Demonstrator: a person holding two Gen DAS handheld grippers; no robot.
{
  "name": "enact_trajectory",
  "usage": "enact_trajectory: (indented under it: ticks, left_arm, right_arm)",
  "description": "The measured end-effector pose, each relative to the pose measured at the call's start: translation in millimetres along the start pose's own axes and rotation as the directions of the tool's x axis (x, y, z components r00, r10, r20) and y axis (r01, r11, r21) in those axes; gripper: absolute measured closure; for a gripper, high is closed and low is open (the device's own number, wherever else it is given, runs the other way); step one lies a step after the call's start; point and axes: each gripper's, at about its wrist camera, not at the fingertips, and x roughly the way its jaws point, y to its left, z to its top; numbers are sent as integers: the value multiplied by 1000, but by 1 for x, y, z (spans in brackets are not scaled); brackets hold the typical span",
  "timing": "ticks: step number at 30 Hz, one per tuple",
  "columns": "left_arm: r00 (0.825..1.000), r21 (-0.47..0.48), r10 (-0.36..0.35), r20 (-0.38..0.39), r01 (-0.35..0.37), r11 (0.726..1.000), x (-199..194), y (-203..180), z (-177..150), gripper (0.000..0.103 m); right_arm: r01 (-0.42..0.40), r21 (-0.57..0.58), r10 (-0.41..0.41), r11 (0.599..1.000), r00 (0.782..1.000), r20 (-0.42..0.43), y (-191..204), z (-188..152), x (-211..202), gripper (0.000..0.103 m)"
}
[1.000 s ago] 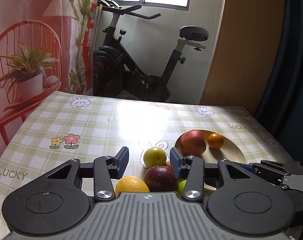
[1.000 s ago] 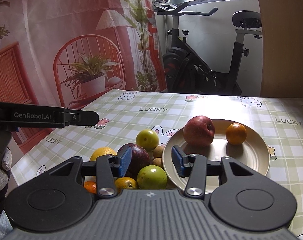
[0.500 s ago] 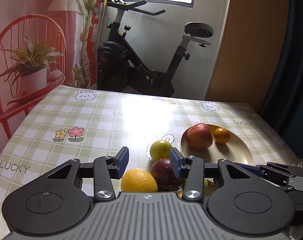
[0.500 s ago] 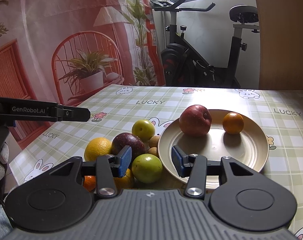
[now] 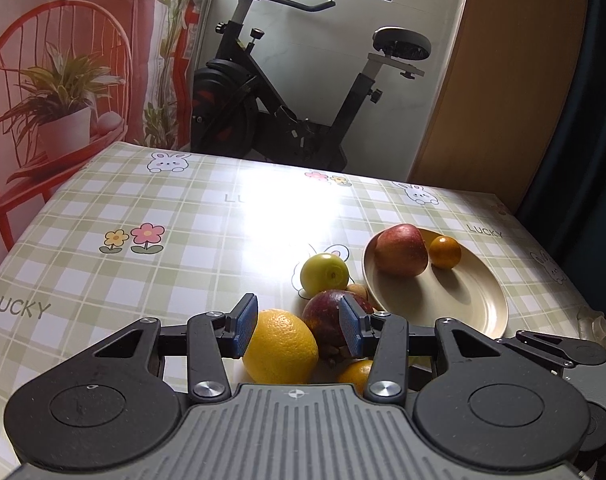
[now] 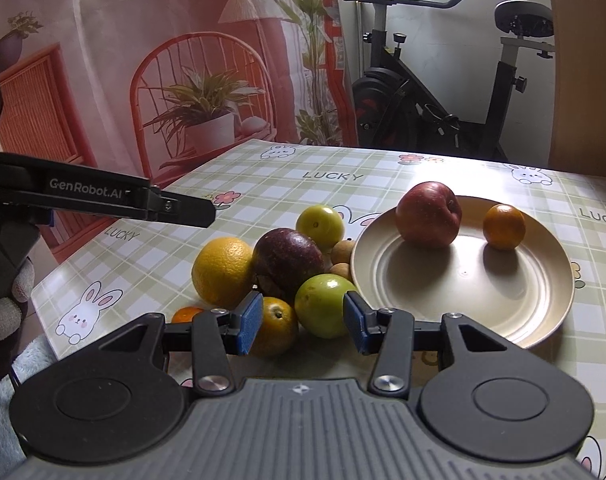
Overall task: Organize fruits
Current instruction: 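Withdraw the left tool and move it toward another orange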
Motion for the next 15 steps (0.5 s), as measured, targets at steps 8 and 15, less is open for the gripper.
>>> enact_trajectory:
  ticks: [8, 15]
  left_arm:
    - [993, 26, -78, -83, 80, 996, 11, -8, -8, 55]
    - [983, 34, -110, -146, 116, 993, 27, -19, -21, 55]
  right_arm:
    - [-54, -26, 52, 998, 997, -64, 13, -7, 15, 55]
    - [-59, 4, 60, 998, 994, -95, 9, -13, 23, 55]
